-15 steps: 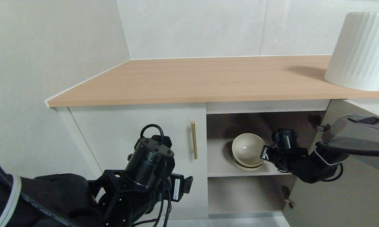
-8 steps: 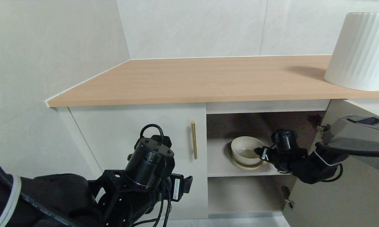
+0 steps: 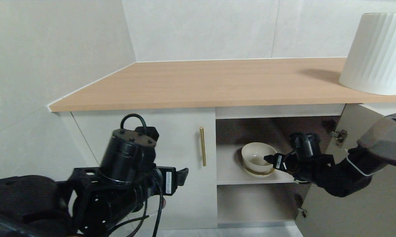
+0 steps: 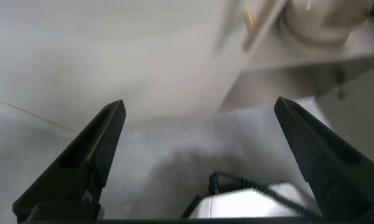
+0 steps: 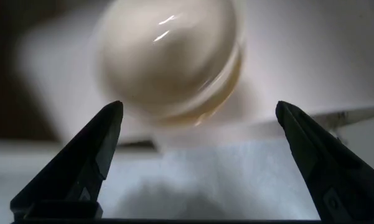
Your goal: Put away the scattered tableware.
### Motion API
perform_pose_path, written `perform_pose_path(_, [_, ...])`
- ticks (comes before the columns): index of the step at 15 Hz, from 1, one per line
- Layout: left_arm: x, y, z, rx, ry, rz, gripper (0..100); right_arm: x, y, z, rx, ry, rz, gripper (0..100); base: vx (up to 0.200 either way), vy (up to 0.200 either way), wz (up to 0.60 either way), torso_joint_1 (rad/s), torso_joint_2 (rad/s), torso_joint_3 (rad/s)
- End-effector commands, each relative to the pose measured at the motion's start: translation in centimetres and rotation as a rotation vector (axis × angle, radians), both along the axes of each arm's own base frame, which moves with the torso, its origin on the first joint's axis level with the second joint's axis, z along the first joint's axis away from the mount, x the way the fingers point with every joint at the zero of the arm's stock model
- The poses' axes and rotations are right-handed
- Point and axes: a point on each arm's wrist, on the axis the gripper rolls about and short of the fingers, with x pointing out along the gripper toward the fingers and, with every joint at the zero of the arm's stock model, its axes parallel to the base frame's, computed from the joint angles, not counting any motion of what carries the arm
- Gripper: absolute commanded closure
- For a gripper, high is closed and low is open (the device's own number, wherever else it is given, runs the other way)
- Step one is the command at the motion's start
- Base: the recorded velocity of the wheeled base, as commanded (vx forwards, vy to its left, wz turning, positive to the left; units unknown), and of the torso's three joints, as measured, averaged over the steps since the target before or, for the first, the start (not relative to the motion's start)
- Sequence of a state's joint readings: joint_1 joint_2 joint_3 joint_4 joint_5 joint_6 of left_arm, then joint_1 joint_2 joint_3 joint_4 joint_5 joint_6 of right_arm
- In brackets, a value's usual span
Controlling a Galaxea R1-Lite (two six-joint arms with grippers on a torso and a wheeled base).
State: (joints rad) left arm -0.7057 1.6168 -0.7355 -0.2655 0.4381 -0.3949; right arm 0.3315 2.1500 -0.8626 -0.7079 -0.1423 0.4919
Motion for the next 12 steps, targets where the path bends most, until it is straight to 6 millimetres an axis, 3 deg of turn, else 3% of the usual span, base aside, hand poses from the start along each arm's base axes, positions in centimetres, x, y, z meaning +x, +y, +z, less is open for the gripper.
perform_pose_path(1, [-2.1,3.5,3.2,-0.054,-0.106,0.044,0,-6.4,0.1,6.7,0.006,-0.037,0.148,0,0.000,0.000,0.00,0.000,0.00,0.000])
perform_pose_path(2, [-2.7,4.2,3.5,-0.053,-0.121,0.046,0,-7.8,-0.1,7.9,0.002,-0.030,0.187,0,0.000,0.000,0.00,0.000,0.00,0.000])
perform_pose_path(4, [-4.1,6.0,4.9,-0.069,-0.163,0.059,0,-12.3,-1.2,12.5,0.043,-0.049,0.318,0,0.000,0.000,0.00,0.000,0.00,0.000])
perform_pose_path(6, [-4.1,7.5,4.4,-0.042,-0.157,0.112,0,-15.6,-1.7,14.2,0.014,-0.061,0.386,0,0.000,0.000,0.00,0.000,0.00,0.000])
perform_pose_path(8, [-4.0,8.0,4.4,-0.042,-0.159,0.135,0,-18.5,-2.0,14.4,0.013,-0.059,0.448,0,0.000,0.000,0.00,0.000,0.00,0.000])
perform_pose_path(12, [-4.3,8.3,4.7,-0.048,-0.169,0.138,0,-19.5,-1.7,14.2,0.000,-0.066,0.478,0,0.000,0.000,0.00,0.000,0.00,0.000])
